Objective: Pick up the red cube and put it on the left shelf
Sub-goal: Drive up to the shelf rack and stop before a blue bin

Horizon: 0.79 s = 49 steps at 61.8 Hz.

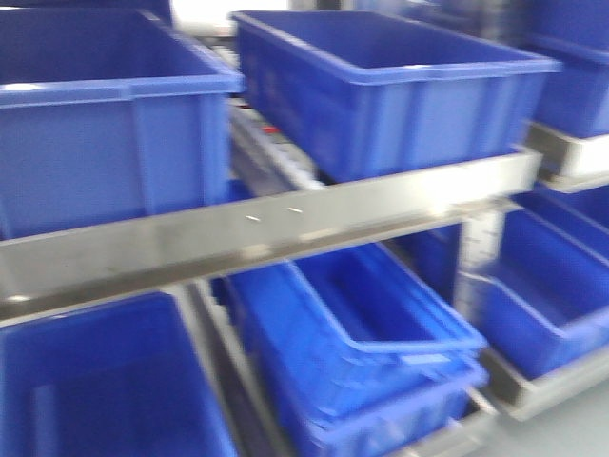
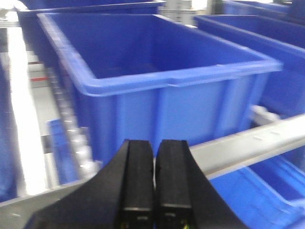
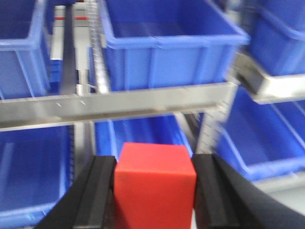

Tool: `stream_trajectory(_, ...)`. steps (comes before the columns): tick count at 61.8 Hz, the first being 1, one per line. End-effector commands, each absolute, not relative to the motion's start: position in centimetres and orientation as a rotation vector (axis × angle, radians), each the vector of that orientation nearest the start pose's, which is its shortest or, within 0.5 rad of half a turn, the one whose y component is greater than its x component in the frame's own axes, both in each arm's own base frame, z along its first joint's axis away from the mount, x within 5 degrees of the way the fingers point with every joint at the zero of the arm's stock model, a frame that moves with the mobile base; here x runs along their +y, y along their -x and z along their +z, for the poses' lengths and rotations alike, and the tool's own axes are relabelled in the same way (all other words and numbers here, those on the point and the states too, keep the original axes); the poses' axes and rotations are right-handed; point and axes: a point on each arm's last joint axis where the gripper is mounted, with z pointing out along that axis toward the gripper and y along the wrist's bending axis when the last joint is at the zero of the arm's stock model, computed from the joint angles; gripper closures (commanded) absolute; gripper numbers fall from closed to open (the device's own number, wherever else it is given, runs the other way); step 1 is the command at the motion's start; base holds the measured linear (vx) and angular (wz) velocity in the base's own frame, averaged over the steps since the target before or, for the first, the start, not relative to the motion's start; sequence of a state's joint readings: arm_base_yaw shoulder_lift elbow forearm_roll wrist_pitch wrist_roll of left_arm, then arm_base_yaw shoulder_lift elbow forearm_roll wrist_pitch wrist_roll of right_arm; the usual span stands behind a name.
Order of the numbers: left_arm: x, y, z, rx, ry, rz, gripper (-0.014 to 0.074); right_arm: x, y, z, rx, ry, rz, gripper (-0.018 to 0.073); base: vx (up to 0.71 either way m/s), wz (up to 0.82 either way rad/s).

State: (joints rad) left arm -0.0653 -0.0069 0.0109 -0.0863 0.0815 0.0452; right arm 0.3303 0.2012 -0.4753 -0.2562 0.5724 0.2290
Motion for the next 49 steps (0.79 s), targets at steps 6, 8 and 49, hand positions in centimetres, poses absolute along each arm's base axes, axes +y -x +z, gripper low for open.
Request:
stream_trajectory(6,-0.35,-5.59,20.34,1.489,-0.013,-0.087,0.0495,0.41,-4.85,32.47,1.651,0.196,0.121,0.0398,0.37,0.62)
stream_trajectory(8,-0.35,-5.59,20.34,1.489,-0.013,-0.087,0.0495,0.41,-4.85,32.47,1.651,0.196,0.121,0.0398,0.33,0.68)
stream_trajectory(49,-0.35,-5.59,20.34,1.489,-0.013,-0.087,0.0495,0.41,-4.85,32.47,1.651,0.196,0.121,0.0398,0.19,0.46)
